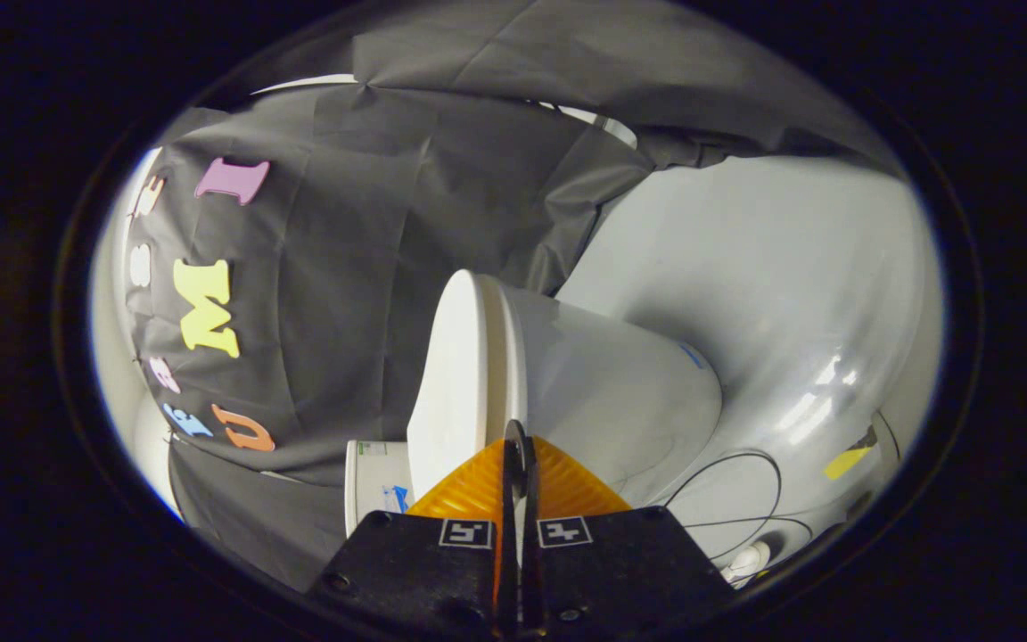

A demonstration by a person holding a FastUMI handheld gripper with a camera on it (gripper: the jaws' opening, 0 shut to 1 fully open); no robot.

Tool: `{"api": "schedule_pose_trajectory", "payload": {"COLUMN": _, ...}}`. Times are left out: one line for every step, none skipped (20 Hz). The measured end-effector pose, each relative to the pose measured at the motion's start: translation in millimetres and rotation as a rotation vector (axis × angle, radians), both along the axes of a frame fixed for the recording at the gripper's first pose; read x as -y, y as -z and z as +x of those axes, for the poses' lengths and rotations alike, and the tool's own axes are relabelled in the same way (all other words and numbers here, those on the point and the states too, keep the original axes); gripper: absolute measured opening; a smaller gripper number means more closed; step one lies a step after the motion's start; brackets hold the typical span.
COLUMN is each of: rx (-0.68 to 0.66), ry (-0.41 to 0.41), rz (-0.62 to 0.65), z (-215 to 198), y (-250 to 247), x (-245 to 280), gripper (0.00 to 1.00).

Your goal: Open the toilet lid.

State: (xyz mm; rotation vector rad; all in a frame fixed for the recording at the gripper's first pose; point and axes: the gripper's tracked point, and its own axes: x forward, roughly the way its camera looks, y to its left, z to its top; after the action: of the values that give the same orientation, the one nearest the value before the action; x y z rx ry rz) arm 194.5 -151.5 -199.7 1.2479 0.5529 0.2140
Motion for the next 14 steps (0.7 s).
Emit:
{"api": "schedule_pose_trajectory", "payload": {"rx": 0.000, "ry": -0.010, "rz": -0.011, "z": -0.8, "y": -0.6, "x": -1.6, "gripper": 0.05}}
{"api": "schedule_pose_trajectory", "payload": {"rx": -0.001, "ry": -0.017, "rz": -0.022, "z": 0.0, "y": -1.8, "x": -1.7, "gripper": 0.04}}
{"api": "schedule_pose_trajectory", "payload": {"rx": -0.003, "ry": -0.022, "rz": -0.038, "z": -0.2, "y": -2.8, "x": -0.8, "gripper": 0.03}}
{"api": "schedule_pose_trajectory", "payload": {"rx": -0.006, "ry": -0.025, "rz": -0.058, "z": 0.2, "y": -3.7, "x": -1.6, "gripper": 0.04}}
{"api": "schedule_pose_trajectory", "payload": {"rx": -0.007, "ry": -0.028, "rz": -0.077, "z": 0.4, "y": -5.2, "x": -1.8, "gripper": 0.04}}
{"api": "schedule_pose_trajectory", "payload": {"rx": -0.009, "ry": -0.033, "rz": -0.094, "z": 1.2, "y": -7.2, "x": -2.2, "gripper": 0.04}}
{"api": "schedule_pose_trajectory", "payload": {"rx": -0.008, "ry": -0.032, "rz": -0.106, "z": 1.2, "y": -8.9, "x": -2.3, "gripper": 0.03}}
{"api": "schedule_pose_trajectory", "payload": {"rx": -0.011, "ry": -0.033, "rz": -0.108, "z": 1.2, "y": -11.5, "x": -2.2, "gripper": 0.03}}
{"api": "schedule_pose_trajectory", "payload": {"rx": -0.011, "ry": -0.030, "rz": -0.107, "z": 2.0, "y": -14.8, "x": -1.2, "gripper": 0.03}}
{"api": "schedule_pose_trajectory", "payload": {"rx": -0.008, "ry": -0.028, "rz": -0.111, "z": 1.4, "y": -17.0, "x": -2.2, "gripper": 0.03}}
{"api": "schedule_pose_trajectory", "payload": {"rx": -0.005, "ry": -0.027, "rz": -0.118, "z": 1.0, "y": -19.0, "x": -2.8, "gripper": 0.04}}
{"api": "schedule_pose_trajectory", "payload": {"rx": -0.002, "ry": -0.029, "rz": -0.127, "z": 0.3, "y": -22.0, "x": -3.5, "gripper": 0.03}}
{"api": "schedule_pose_trajectory", "payload": {"rx": -0.003, "ry": -0.030, "rz": -0.131, "z": 0.2, "y": -25.3, "x": -4.3, "gripper": 0.03}}
{"api": "schedule_pose_trajectory", "payload": {"rx": 0.000, "ry": -0.026, "rz": -0.134, "z": -0.5, "y": -29.2, "x": -4.0, "gripper": 0.03}}
